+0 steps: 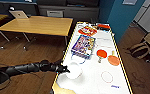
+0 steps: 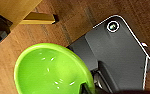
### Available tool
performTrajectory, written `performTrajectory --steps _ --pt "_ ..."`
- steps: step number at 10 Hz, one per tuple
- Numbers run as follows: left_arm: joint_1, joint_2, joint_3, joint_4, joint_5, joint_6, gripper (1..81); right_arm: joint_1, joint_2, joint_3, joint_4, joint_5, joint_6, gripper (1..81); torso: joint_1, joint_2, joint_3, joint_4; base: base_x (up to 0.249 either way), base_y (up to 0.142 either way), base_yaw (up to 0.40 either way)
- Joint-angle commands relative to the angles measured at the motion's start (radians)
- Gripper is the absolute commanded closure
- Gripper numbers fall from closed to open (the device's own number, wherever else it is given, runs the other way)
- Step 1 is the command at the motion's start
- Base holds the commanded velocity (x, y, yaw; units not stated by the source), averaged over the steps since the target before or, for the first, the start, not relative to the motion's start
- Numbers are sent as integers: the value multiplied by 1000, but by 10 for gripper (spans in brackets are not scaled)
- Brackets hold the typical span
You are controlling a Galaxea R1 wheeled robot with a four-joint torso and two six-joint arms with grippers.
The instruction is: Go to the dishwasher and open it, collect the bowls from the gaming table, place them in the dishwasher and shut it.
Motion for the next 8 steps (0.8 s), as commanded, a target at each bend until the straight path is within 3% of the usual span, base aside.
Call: performTrajectory --steps 1,5,7,8 --pt "-22 -171 206 121 13 -7 811 13 -49 47 -28 -27 -6 811 0 0 50 0 0 0 0" --pt "191 -288 290 296 -1 -7 811 -13 -47 49 -37 -26 -4 811 0 0 132 0 0 0 0" --pt "306 -319 289 386 -77 -5 811 -24 -47 47 -37 -26 -6 811 0 0 172 0 0 0 0" --pt "357 -326 279 433 -113 -5 811 -24 -47 47 -37 -26 -6 811 0 0 238 0 0 0 0"
